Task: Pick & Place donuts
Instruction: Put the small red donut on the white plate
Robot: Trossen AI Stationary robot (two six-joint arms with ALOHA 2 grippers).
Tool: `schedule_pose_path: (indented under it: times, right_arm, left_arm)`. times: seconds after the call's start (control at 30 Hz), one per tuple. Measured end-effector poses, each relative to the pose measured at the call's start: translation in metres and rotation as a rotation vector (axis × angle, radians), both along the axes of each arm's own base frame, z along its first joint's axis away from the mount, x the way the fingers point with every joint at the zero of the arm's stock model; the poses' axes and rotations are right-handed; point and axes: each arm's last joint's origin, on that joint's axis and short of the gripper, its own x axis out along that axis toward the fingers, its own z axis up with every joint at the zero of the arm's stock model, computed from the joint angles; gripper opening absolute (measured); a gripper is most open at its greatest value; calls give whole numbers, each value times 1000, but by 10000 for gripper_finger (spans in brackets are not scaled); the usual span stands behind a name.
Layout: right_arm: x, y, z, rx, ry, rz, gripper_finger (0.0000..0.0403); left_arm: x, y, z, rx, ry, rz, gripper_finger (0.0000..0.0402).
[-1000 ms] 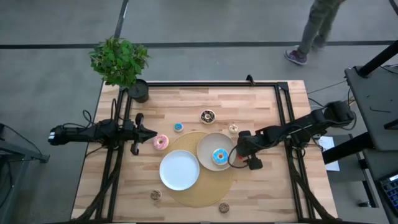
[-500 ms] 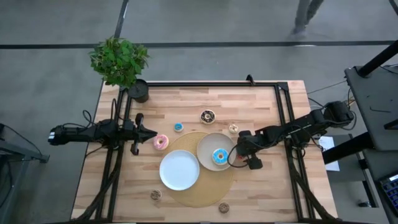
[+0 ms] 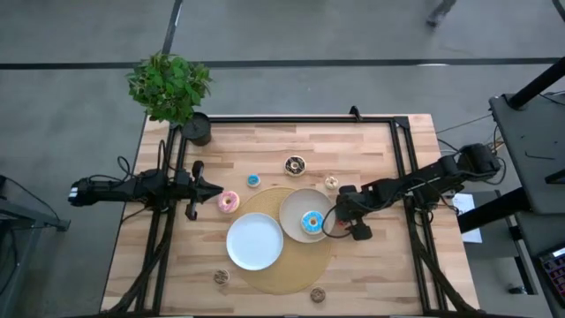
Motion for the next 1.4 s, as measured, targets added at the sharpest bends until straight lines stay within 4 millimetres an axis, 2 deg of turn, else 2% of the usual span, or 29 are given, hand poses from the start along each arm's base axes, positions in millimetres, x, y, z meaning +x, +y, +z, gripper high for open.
schedule_pose_path:
  times: [0.53,1.0,1.4]
  right_arm:
    - [2,-3,0,4,-4,-28,323]
    - [2,-3,0,4,-2,-19,259]
    - [2,-3,0,1,-3,-11,234]
  left_arm:
    - [0,0,0,0,0,0,0]
    - [0,0,0,0,0,0,0]
    - [0,0,0,0,0,0,0]
